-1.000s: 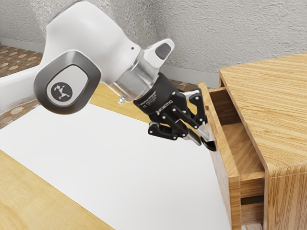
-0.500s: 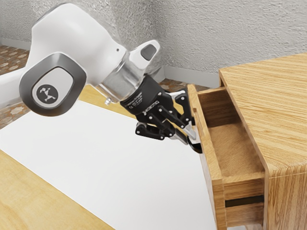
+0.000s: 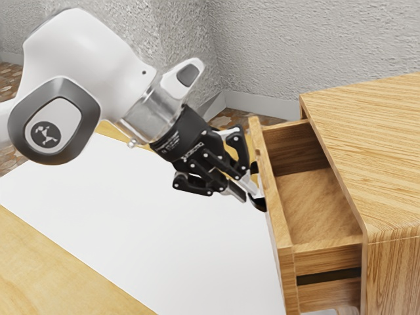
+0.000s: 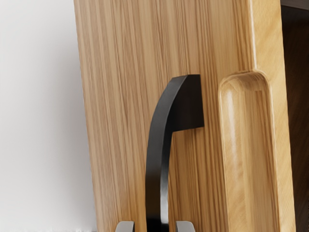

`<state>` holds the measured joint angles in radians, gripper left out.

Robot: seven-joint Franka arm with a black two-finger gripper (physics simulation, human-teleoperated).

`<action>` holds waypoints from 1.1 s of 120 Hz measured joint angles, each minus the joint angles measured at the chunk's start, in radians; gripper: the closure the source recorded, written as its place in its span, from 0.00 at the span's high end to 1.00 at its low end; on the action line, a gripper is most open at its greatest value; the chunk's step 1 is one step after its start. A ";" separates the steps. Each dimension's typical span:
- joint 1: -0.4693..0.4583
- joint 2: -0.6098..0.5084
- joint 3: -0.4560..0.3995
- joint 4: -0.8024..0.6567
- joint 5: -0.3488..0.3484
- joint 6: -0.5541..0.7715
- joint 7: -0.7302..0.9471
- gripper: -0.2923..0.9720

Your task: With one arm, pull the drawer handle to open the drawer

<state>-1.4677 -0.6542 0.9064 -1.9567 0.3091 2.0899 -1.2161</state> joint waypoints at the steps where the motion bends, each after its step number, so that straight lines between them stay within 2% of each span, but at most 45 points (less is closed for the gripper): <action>1: 0.002 -0.001 -0.001 -0.001 0.000 0.000 0.000 0.24; 74: 0.110 -0.073 -0.057 -0.072 0.000 -0.007 0.003 0.24; 114: 0.120 -0.103 -0.077 -0.099 0.000 -0.024 0.003 0.24; 132: 0.163 -0.119 -0.097 -0.118 0.000 -0.029 0.003 0.24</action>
<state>-1.3050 -0.7735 0.8093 -2.0744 0.3090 2.0612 -1.2132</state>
